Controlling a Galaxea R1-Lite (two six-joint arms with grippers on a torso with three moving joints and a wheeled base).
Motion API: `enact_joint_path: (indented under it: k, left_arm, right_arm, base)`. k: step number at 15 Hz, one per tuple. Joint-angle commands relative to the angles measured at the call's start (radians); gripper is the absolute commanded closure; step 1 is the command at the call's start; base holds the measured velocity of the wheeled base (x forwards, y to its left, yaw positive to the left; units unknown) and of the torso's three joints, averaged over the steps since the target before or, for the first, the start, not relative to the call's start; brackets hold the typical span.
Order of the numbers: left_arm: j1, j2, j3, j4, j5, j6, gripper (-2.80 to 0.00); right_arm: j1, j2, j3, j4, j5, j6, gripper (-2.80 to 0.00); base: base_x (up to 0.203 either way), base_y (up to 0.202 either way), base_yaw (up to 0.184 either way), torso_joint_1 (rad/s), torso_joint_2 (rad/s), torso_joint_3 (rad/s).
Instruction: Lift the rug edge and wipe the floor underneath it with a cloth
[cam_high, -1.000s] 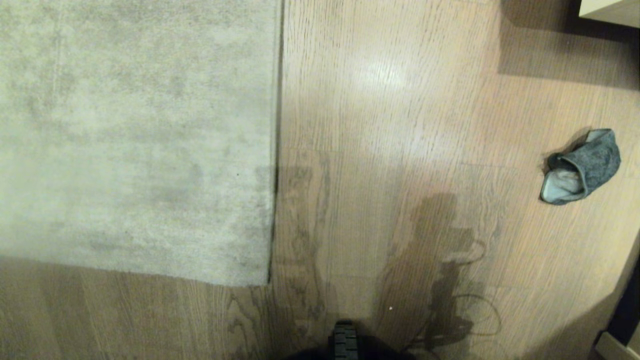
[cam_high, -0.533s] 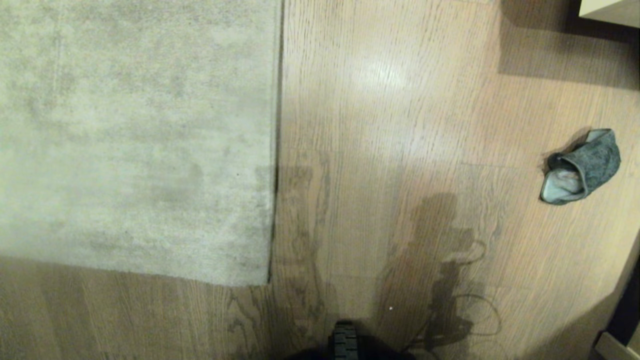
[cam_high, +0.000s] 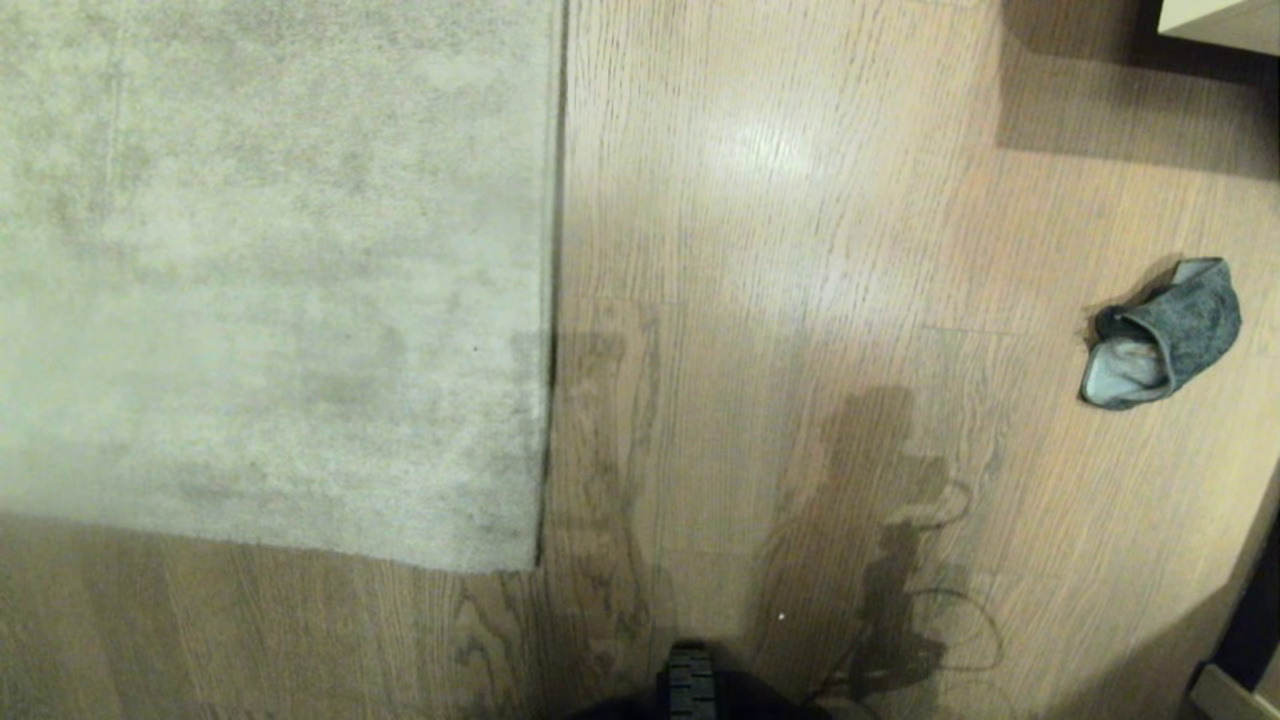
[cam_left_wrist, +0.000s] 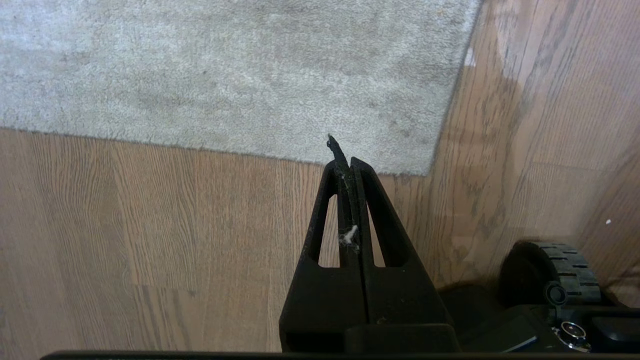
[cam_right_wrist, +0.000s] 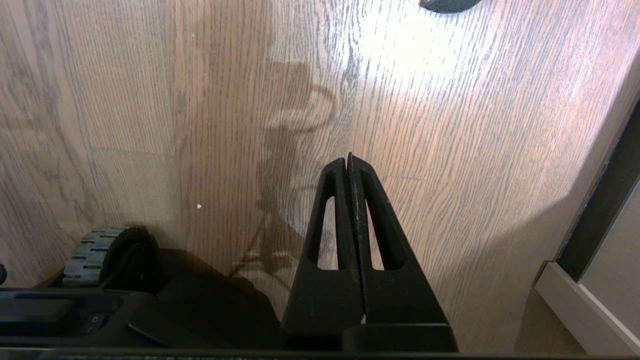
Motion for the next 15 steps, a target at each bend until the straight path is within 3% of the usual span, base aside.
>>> enact_joint_path:
  k: [1, 5, 15]
  left_arm:
    - [0.0, 0.001, 0.0, 0.0, 0.0, -0.001, 0.0]
    - [0.0, 0.001, 0.0, 0.0, 0.001, -0.001, 0.0]
    - [0.0, 0.001, 0.0, 0.0, 0.001, -0.001, 0.0]
  right_arm:
    - [0.0, 0.001, 0.0, 0.0, 0.0, -0.001, 0.0]
    - [0.0, 0.001, 0.0, 0.0, 0.0, -0.001, 0.0]
    - [0.0, 0.001, 0.0, 0.0, 0.0, -0.001, 0.0]
  base:
    - [0.0, 0.0, 0.0, 0.0, 0.0, 0.0]
    - [0.0, 0.0, 0.0, 0.003, 0.0, 0.05]
    - [0.0, 0.0, 0.0, 0.002, 0.0, 0.197]
